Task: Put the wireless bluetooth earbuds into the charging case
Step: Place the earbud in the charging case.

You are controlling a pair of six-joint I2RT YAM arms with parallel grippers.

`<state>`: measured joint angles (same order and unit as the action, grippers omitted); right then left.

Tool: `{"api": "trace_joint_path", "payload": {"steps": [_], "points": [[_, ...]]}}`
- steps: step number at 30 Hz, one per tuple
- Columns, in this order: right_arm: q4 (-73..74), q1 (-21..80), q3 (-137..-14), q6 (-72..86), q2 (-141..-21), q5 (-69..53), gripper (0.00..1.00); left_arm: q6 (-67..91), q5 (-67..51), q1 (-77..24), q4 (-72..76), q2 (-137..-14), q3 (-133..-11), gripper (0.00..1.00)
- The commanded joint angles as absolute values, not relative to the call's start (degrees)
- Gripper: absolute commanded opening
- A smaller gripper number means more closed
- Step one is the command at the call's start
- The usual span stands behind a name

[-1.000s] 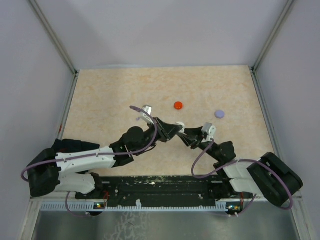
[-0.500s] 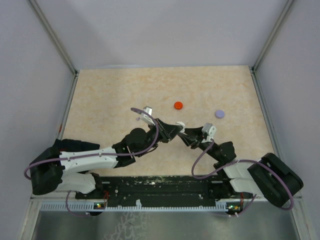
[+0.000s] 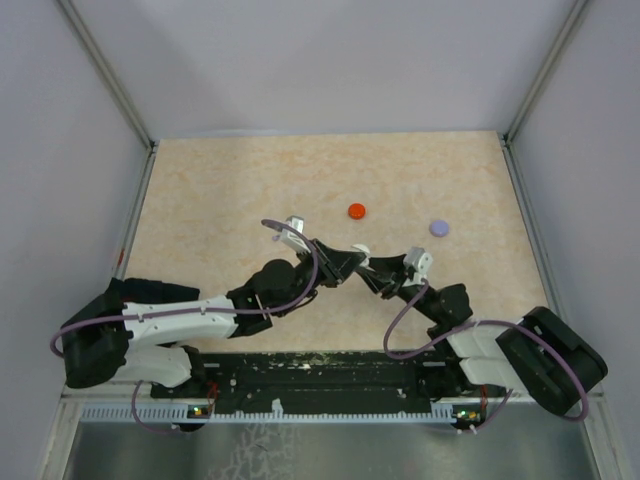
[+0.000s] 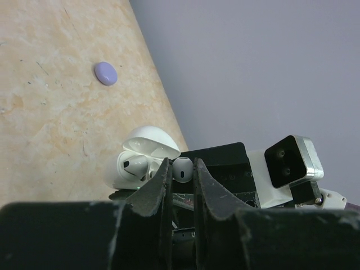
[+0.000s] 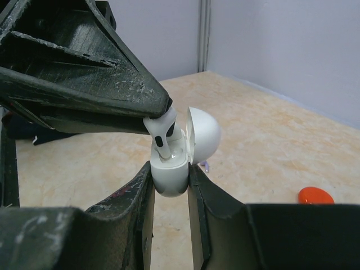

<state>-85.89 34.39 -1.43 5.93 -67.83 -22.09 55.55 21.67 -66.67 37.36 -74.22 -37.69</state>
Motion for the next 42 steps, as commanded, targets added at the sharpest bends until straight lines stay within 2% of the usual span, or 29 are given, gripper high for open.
{"api": "trace_joint_path", "payload": {"steps": [1, 14, 26, 42], "points": [[-89.55, 34.98, -1.14, 5.27, -66.63, -21.59, 0.0, 55.6, 24.25, -67.3, 37.45, -72.74, -36.76, 0.03], [-89.75, 34.98, -1.21, 5.36, -66.64, -21.63, 0.0, 56.19, 25.62, -67.46, 32.83, -71.98, -37.25, 0.03], [-89.8, 35.0, -1.14, 5.54, -66.41, -21.72, 0.0, 59.3, 26.34, -67.48, 30.76, -72.96, -37.47, 0.09], [-92.67, 35.07, -0.35, 6.15, -66.45, -21.46, 0.0, 62.84, 27.54, -68.46, 30.26, -74.44, -37.41, 0.1]]}}
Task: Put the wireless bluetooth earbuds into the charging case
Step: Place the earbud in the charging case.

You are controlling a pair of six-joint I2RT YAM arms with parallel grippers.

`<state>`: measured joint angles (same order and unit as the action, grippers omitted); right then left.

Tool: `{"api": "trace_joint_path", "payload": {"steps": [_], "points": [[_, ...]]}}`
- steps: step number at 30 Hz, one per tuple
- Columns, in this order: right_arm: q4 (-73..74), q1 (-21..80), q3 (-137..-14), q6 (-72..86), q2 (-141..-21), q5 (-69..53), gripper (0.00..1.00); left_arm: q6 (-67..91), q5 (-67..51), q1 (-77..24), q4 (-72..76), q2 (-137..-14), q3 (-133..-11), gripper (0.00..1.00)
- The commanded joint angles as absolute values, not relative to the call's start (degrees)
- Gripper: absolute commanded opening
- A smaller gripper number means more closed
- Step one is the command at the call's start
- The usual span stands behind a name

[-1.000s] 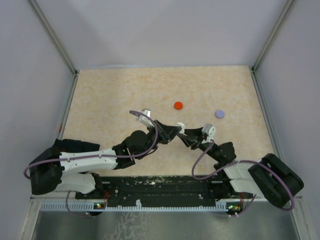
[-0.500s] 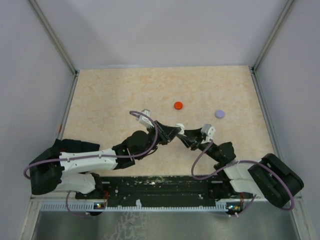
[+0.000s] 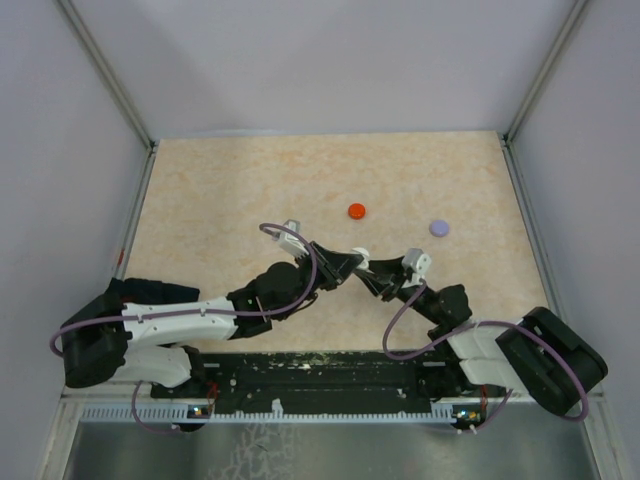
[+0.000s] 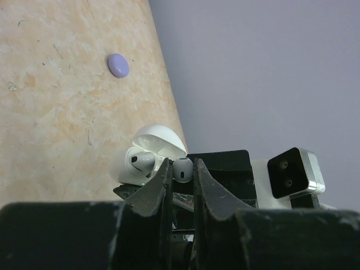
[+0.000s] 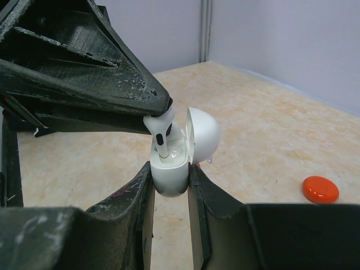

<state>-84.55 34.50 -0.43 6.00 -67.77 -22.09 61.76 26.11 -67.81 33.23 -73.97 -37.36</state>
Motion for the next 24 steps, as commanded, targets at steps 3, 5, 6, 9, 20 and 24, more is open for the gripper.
{"api": "trace_joint_path", "payload": {"steps": [3, 5, 6, 9, 20, 24], "points": [[-92.94, 35.07, -0.26, 6.1, -66.51, -21.36, 0.0, 63.73, 28.14, -68.49, 29.32, -74.17, -37.22, 0.11], [-92.99, 35.07, -0.18, 6.09, -66.43, -21.29, 0.0, 64.0, 28.45, -68.55, 28.28, -74.09, -37.46, 0.14], [-93.05, 35.11, -0.18, 6.08, -66.38, -21.29, 0.0, 64.18, 28.52, -68.55, 27.51, -74.12, -37.78, 0.15], [-93.19, 35.07, -0.09, 6.13, -66.31, -21.18, 0.0, 64.43, 28.56, -68.6, 24.95, -74.14, -38.61, 0.19], [-93.16, 35.07, -0.09, 6.05, -66.21, -21.3, 0.0, 64.18, 29.61, -68.63, 21.03, -72.57, -38.93, 0.3], [-93.24, 35.07, -0.18, 6.14, -66.41, -21.44, 0.0, 64.0, 29.99, -68.57, 20.33, -72.49, -39.19, 0.31]]}}
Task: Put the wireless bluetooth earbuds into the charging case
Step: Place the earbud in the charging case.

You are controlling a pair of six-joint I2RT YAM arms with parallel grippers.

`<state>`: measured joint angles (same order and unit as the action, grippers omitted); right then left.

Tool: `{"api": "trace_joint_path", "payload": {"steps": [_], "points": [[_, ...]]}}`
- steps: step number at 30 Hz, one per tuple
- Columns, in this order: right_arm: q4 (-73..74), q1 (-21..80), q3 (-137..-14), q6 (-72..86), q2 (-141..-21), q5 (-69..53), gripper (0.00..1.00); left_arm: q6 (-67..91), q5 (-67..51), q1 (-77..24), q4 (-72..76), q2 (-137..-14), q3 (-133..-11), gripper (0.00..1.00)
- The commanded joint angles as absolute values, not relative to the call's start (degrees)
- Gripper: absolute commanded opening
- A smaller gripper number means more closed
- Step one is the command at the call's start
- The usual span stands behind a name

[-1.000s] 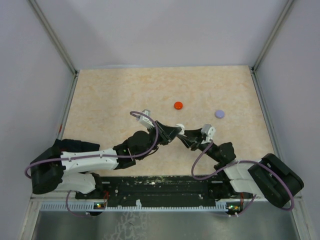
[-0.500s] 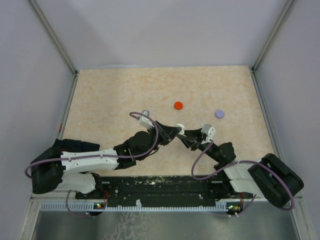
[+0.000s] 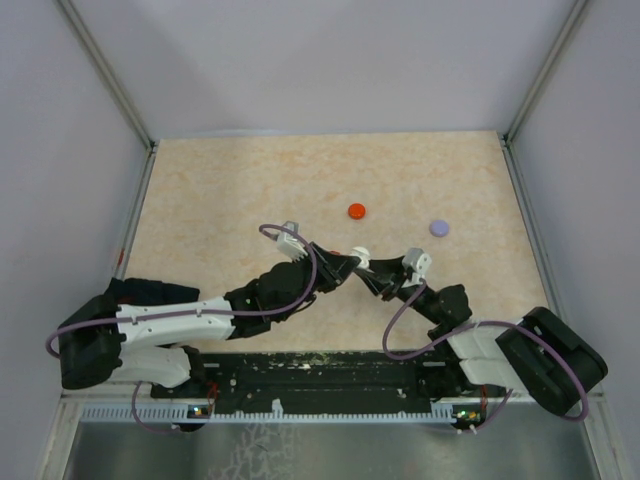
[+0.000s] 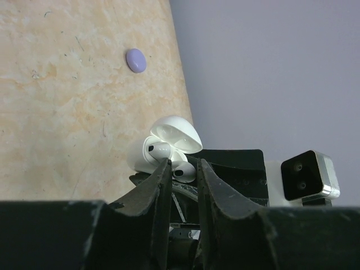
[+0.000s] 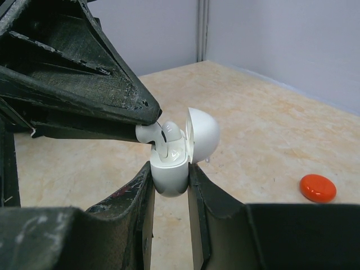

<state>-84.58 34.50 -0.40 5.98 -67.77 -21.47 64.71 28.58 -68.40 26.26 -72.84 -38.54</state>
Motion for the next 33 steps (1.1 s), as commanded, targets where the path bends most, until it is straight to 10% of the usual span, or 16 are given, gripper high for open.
{"api": "trace_joint_path", "payload": {"steps": [1, 33], "points": [[-93.25, 35.07, -0.18, 6.07, -66.47, -21.52, 0.0, 63.88, 29.91, -68.59, 20.22, -72.51, -39.26, 0.31], [-93.44, 35.07, -0.61, 6.3, -68.12, -22.1, 0.0, 55.3, 19.56, -69.05, 14.59, -72.88, -44.16, 0.42]]}}
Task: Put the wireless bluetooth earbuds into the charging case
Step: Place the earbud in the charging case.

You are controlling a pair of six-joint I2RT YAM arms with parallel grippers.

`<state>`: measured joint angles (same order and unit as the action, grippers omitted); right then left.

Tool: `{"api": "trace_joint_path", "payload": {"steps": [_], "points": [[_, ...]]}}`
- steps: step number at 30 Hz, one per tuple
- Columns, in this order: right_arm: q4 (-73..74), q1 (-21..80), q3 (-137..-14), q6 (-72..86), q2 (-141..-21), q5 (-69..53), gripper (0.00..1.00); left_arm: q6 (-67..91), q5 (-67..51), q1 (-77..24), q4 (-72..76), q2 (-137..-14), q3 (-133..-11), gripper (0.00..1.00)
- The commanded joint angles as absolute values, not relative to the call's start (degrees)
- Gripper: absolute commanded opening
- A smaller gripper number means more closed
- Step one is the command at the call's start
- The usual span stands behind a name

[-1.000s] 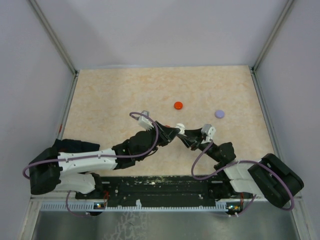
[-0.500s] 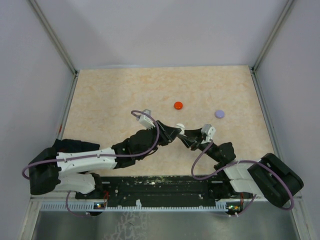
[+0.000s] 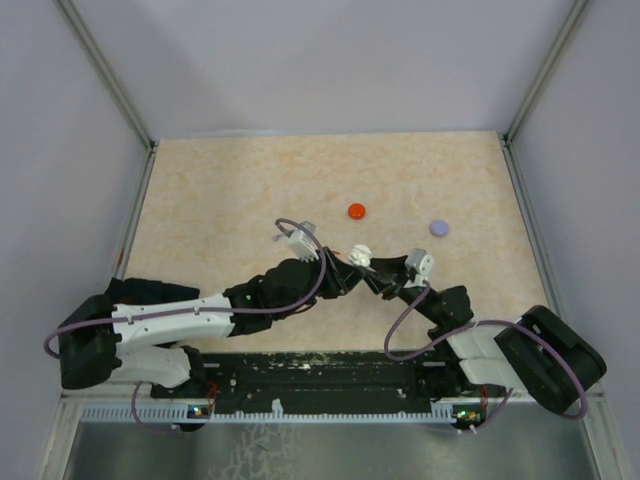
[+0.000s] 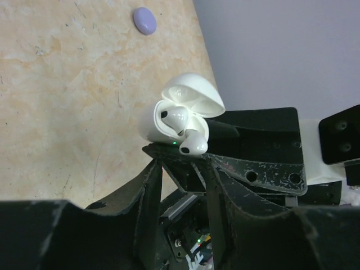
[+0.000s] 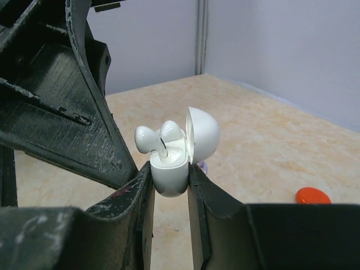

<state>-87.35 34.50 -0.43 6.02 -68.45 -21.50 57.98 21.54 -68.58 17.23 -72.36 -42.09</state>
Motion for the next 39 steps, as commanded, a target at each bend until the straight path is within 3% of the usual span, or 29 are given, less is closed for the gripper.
{"api": "trace_joint_path", "payload": {"steps": [1, 4, 10, 13, 39], "points": [[-93.43, 35.07, -0.62, 6.25, -68.14, -22.09, 0.0, 54.83, 19.44, -69.07, 14.59, -72.84, -44.36, 0.42], [-93.28, 35.09, -0.62, 6.12, -68.21, -21.98, 0.0, 52.76, 20.08, -69.02, 13.59, -71.96, -45.28, 0.46], [-93.24, 35.07, -0.62, 6.06, -68.28, -22.06, 0.0, 44.95, 20.34, -68.99, 10.9, -68.66, -46.67, 0.68], [-93.31, 35.07, -0.7, 6.16, -68.36, -22.15, 0.0, 41.62, 19.24, -68.77, 10.95, -67.44, -47.44, 0.72], [-94.02, 35.07, -0.86, 6.51, -69.34, -22.87, 0.0, 37.31, 5.58, -66.13, 10.81, -71.7, -52.32, 0.64]]}}
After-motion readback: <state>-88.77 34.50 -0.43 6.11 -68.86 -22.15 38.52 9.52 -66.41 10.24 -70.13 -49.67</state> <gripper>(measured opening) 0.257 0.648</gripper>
